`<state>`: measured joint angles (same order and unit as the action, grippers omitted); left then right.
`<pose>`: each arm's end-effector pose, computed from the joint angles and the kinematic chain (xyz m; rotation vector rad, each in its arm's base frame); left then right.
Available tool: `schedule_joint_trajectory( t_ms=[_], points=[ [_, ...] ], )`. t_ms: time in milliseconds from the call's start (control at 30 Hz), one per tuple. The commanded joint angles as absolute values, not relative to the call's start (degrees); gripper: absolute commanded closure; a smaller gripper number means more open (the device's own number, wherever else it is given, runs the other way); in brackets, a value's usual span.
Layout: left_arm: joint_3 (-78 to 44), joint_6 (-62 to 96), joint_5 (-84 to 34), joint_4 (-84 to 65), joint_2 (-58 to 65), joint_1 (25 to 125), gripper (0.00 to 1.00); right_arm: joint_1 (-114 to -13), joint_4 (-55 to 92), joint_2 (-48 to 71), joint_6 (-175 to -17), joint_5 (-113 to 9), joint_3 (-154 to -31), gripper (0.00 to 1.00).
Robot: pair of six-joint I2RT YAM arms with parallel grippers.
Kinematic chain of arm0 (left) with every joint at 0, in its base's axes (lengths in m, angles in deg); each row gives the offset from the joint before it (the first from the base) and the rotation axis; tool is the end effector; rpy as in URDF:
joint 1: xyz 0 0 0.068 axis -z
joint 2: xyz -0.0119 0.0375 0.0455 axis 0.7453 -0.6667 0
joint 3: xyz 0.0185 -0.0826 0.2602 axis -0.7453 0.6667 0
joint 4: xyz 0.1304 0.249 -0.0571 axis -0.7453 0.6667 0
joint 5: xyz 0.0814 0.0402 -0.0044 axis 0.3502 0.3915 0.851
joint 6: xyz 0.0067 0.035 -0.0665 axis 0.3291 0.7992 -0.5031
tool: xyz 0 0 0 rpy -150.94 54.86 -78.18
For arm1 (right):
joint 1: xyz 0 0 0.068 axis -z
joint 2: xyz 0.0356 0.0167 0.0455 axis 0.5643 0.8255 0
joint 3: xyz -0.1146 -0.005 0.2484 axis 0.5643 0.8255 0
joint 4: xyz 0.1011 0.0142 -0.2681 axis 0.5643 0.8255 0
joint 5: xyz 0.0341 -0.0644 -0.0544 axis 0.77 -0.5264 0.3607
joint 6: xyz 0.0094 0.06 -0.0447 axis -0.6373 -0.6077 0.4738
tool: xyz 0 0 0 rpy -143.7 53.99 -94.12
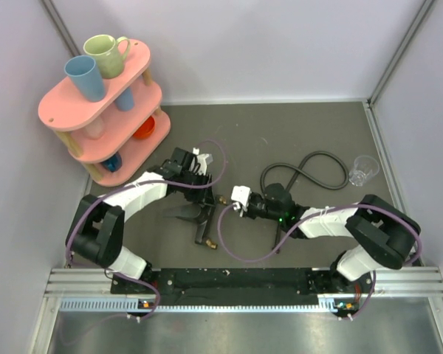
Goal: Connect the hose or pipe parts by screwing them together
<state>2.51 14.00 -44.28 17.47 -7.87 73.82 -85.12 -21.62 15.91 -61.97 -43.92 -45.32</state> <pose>0.2855 -0.1696 0.1603 0.4276 2.6495 -0.8689 0.1930 0.2633 0.1397 -1.3388 1.3561 0.5364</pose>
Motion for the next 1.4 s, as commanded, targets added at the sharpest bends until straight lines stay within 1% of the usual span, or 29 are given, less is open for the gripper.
schedule_joint_trajectory(
  t_ms=[0,133,167,300,400,567,667,767,800,833,867,900,967,1000,1033,1100,1133,1233,1267,1367],
  points=[
    [5.1,8.3,-52.1,2.0,-3.4,77.9,1.00,-83.4,-36.8,17.4,-78.5,-38.0,-48.8,1.00],
    [8.3,7.8,-51.2,-3.8,-0.4,78.6,1.00,-81.1,-42.0,18.7,-88.0,-34.7,-47.8,1.00],
    [9.0,7.3,-50.9,-6.0,1.0,78.6,1.00,-80.6,-42.2,19.2,-92.2,-34.1,-48.0,1.00],
    [12.6,7.5,-49.5,-10.5,3.8,78.7,1.00,-78.7,-43.3,21.1,-100.3,-30.9,-48.8,1.00],
    [15.2,7.7,-48.6,-14.6,5.8,78.8,1.00,-78.4,-39.8,21.0,-104.3,-29.8,-50.3,1.00],
    [19.4,7.6,-44.7,-19.9,9.4,78.8,1.00,-76.6,-39.4,23.2,-115.8,-25.5,-52.0,1.00],
    [20.4,7.2,-42.6,-21.2,10.5,78.8,1.00,-76.4,-38.7,24.3,-119.2,-24.8,-52.4,1.00],
    [19.5,7.4,-41.9,-19.5,10.1,78.8,1.00,-76.5,-35.1,23.6,-117.1,-28.4,-52.7,1.00],
    [18.8,7.3,-41.7,-18.0,9.7,78.8,1.00,-76.5,-33.7,22.5,-115.7,-28.8,-52.3,0.85],
    [18.0,7.4,-41.0,-14.4,9.3,78.7,1.00,-76.4,-32.8,21.7,-112.6,-28.9,-52.1,0.79],
    [16.0,7.5,-40.2,-12.0,9.0,78.7,1.00,-76.4,-31.2,20.5,-110.2,-29.2,-52.0,0.75],
    [15.0,7.7,-38.5,-10.0,8.1,78.8,1.00,-76.5,-26.2,17.9,-107.8,-30.6,-52.2,0.68],
    [12.0,8.0,-37.6,-3.5,7.1,78.3,1.00,-76.5,-20.9,15.3,-99.3,-32.0,-52.7,0.57],
    [11.1,7.9,-37.8,-2.2,6.2,77.9,1.00,-76.5,-15.3,13.3,-96.3,-33.0,-53.8,0.49],
    [10.2,7.8,-38.8,0.7,5.8,77.5,1.00,-76.6,-11.6,12.3,-89.7,-33.2,-54.7,0.46],
    [8.4,7.6,-40.0,2.4,5.3,76.7,1.00,-77.9,-6.2,10.5,-81.8,-34.8,-56.8,0.43],
    [7.6,7.4,-40.9,3.6,4.9,76.4,1.00,-78.7,-0.7,9.1,-74.8,-36.2,-57.5,0.42],
    [2.7,7.4,-40.3,12.1,2.3,75.5,1.00,-80.8,7.0,7.5,-65.1,-42.0,-60.5,0.36],
    [0.6,7.8,-40.9,15.5,1.5,74.9,1.00,-81.0,7.8,7.0,-63.5,-43.8,-60.9,0.33],
    [-1.1,8.0,-41.7,17.8,-0.3,73.6,1.00,-83.3,7.7,4.9,-56.2,-47.9,-60.2,0.32]
  ],
)
